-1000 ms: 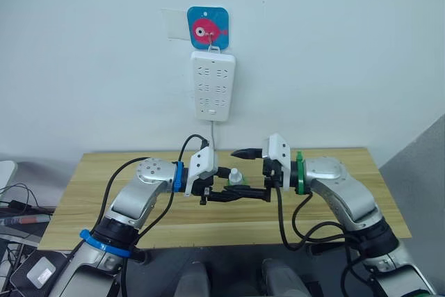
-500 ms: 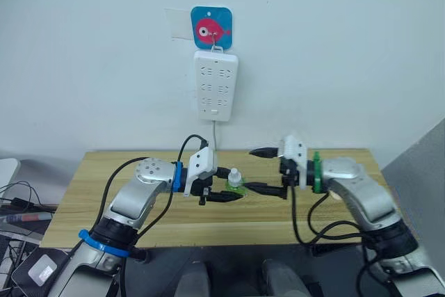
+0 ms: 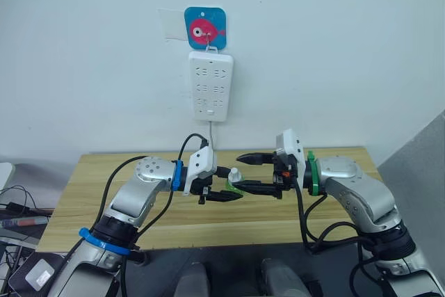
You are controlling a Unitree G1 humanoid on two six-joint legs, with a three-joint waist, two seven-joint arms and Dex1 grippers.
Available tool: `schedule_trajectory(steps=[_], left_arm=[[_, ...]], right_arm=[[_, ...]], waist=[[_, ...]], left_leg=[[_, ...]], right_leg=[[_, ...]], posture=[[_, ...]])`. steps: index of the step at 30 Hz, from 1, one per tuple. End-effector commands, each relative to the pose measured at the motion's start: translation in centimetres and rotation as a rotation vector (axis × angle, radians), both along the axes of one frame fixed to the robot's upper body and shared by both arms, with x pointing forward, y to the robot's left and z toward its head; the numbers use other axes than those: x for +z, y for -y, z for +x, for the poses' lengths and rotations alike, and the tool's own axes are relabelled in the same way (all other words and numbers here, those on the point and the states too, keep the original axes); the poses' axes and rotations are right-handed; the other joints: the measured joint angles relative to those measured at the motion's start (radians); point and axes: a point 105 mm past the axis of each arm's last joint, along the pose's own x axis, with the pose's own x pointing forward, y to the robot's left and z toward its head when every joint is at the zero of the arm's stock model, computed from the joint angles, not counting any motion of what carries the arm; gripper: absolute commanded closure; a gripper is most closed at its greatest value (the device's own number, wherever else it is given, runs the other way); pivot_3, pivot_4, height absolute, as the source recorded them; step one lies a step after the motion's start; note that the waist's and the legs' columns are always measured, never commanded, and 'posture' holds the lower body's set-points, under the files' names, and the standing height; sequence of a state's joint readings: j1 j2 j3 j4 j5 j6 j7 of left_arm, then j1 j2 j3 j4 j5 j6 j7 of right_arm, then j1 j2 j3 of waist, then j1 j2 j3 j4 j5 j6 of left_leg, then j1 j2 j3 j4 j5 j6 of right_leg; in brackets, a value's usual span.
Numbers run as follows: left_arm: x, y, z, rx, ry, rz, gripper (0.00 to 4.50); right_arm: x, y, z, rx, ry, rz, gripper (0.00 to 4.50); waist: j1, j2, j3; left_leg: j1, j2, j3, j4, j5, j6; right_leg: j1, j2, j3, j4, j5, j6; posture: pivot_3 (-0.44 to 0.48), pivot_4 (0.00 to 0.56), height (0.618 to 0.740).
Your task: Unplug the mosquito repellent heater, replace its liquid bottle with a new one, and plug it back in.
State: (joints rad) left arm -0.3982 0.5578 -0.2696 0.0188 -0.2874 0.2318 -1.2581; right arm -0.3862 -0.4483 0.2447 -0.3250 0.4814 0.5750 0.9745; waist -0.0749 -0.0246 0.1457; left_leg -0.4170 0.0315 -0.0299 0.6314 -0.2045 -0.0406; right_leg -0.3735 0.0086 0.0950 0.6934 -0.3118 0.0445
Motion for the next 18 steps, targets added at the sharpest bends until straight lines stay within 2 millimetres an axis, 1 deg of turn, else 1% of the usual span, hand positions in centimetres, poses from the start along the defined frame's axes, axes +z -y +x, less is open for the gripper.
schedule_trajectory(steps=[1, 6, 9, 15, 16, 18], left_arm=[[0.82, 0.02, -0.09, -0.016, 0.039, -0.008, 2.26], [0.90, 0.13, -0.15, -0.015, 0.039, -0.013, 2.26], [0.93, 0.19, -0.16, -0.013, 0.040, -0.015, 2.26], [0.94, 0.13, -0.04, -0.007, 0.042, -0.014, 2.26], [0.94, 0.13, -0.02, -0.007, 0.042, -0.014, 2.26], [0.93, 0.13, 0.00, -0.007, 0.042, -0.014, 2.26]], right_arm=[[0.73, -0.61, 0.17, 0.007, 0.047, 0.010, 1.25], [0.28, -0.91, 0.54, 0.004, 0.058, 0.001, 1.25], [0.31, -0.99, 0.62, 0.008, 0.059, 0.011, 1.86], [0.47, -1.12, 0.57, 0.020, 0.056, 0.024, 4.04], [0.48, -1.15, 0.52, 0.025, 0.058, 0.024, 4.25], [0.70, -1.25, 0.15, 0.045, 0.063, 0.035, 4.24]], waist=[[-0.001, 0.000, 0.000], [-0.002, 0.000, 0.000], [-0.002, 0.000, 0.000], [-0.003, 0.000, 0.000], [-0.003, 0.000, 0.000], [-0.003, 0.000, 0.000]], left_leg=[[0.000, 0.000, 0.000, 0.000, 0.000, 0.000], [0.000, 0.000, 0.000, 0.000, 0.000, 0.000], [0.000, 0.000, 0.000, 0.000, 0.000, 0.000], [0.000, 0.000, 0.000, 0.000, 0.000, 0.000], [0.000, 0.000, 0.000, 0.000, 0.000, 0.000], [0.000, 0.000, 0.000, 0.000, 0.000, 0.000]], right_leg=[[0.000, 0.000, 0.000, 0.000, 0.000, 0.000], [0.000, 0.000, 0.000, 0.000, 0.000, 0.000], [0.000, 0.000, 0.000, 0.000, 0.000, 0.000], [0.000, 0.000, 0.000, 0.000, 0.000, 0.000], [0.000, 0.000, 0.000, 0.000, 0.000, 0.000], [0.000, 0.000, 0.000, 0.000, 0.000, 0.000]], posture=[[-0.038, 0.106, 0.740], [-0.034, 0.107, 0.740], [-0.029, 0.108, 0.740], [-0.027, 0.109, 0.740], [-0.029, 0.109, 0.740], [-0.029, 0.109, 0.740]])
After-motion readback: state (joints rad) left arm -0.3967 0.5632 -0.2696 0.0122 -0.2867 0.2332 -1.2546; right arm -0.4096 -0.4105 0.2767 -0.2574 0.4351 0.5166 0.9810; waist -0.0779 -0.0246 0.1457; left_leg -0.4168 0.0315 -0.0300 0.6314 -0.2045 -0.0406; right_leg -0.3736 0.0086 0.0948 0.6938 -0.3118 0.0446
